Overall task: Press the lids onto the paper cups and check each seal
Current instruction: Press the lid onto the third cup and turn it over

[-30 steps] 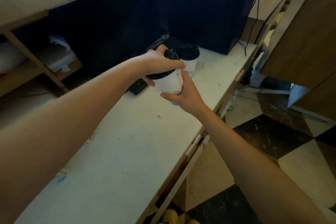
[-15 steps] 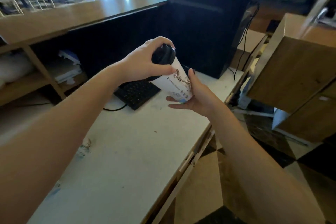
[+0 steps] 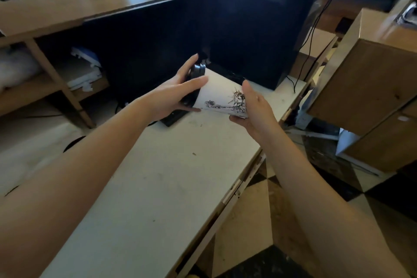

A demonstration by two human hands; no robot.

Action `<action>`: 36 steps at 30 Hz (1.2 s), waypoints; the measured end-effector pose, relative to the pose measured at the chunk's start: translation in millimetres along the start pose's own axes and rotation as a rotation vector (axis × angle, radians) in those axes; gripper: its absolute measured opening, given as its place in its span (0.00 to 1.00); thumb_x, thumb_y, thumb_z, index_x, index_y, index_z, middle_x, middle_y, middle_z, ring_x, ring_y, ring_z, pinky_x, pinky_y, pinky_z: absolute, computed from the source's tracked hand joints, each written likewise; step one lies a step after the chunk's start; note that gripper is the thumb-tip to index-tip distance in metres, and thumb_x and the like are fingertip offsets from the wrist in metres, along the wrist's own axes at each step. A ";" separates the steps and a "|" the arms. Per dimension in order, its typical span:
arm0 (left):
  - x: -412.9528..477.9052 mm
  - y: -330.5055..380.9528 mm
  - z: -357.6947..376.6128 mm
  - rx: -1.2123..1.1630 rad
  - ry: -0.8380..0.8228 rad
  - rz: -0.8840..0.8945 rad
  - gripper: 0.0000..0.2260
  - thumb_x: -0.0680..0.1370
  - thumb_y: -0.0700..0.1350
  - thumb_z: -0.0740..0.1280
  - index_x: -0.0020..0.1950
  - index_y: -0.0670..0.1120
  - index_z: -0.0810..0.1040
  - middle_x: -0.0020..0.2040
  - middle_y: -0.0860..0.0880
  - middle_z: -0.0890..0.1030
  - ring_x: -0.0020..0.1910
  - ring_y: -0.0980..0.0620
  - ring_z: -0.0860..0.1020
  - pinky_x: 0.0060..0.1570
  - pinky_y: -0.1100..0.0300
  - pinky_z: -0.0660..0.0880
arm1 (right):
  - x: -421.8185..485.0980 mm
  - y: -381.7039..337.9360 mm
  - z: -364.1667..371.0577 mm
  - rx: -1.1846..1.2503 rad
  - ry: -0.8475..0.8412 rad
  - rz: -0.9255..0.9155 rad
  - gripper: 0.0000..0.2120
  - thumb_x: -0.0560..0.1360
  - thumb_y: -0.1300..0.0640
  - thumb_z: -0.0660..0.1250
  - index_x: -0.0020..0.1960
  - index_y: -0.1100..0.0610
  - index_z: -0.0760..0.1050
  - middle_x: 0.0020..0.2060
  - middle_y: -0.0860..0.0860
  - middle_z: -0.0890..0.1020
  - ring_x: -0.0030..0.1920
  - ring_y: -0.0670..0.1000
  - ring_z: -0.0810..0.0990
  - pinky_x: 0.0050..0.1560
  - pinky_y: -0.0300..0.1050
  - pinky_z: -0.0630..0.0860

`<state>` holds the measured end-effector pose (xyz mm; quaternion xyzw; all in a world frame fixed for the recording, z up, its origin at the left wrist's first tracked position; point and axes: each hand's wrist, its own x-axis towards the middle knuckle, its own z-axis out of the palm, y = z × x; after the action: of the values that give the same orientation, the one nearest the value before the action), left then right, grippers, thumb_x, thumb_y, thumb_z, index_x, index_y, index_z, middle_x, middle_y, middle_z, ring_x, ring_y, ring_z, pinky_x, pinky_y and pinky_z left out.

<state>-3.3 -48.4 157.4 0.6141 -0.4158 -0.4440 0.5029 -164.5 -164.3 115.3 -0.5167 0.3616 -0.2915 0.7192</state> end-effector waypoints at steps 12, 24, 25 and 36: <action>15.0 2.4 10.3 -0.342 0.148 -0.220 0.10 0.73 0.54 0.70 0.50 0.53 0.74 0.47 0.50 0.78 0.49 0.46 0.77 0.47 0.47 0.77 | -7.7 -14.0 -10.0 -0.316 -0.122 -0.506 0.18 0.77 0.59 0.66 0.63 0.53 0.64 0.52 0.45 0.72 0.49 0.41 0.78 0.44 0.38 0.80; 12.2 -13.6 18.8 0.378 0.317 0.524 0.24 0.69 0.50 0.72 0.62 0.58 0.66 0.59 0.57 0.69 0.58 0.55 0.71 0.55 0.63 0.72 | 4.2 -39.6 -18.3 -0.277 -0.232 0.186 0.28 0.76 0.34 0.54 0.62 0.55 0.73 0.44 0.59 0.78 0.32 0.53 0.80 0.34 0.44 0.80; 11.4 -15.5 19.5 0.398 0.315 0.557 0.25 0.69 0.50 0.72 0.63 0.56 0.66 0.61 0.56 0.68 0.59 0.57 0.71 0.56 0.67 0.70 | 5.1 -37.6 -18.4 -0.223 -0.230 0.180 0.28 0.76 0.36 0.58 0.64 0.58 0.70 0.45 0.59 0.76 0.32 0.53 0.77 0.34 0.43 0.79; 7.3 -9.2 2.5 -0.187 -0.017 -0.113 0.22 0.74 0.64 0.58 0.65 0.58 0.70 0.62 0.48 0.76 0.62 0.41 0.76 0.46 0.43 0.79 | -6.5 -24.5 -31.4 -0.172 -0.222 -0.123 0.13 0.78 0.53 0.64 0.61 0.52 0.67 0.53 0.51 0.75 0.52 0.52 0.80 0.45 0.43 0.82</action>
<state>-3.2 -54.7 147.2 0.5831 -0.3417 -0.5138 0.5284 -195.1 -183.1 133.6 -0.6266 0.2714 -0.2440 0.6886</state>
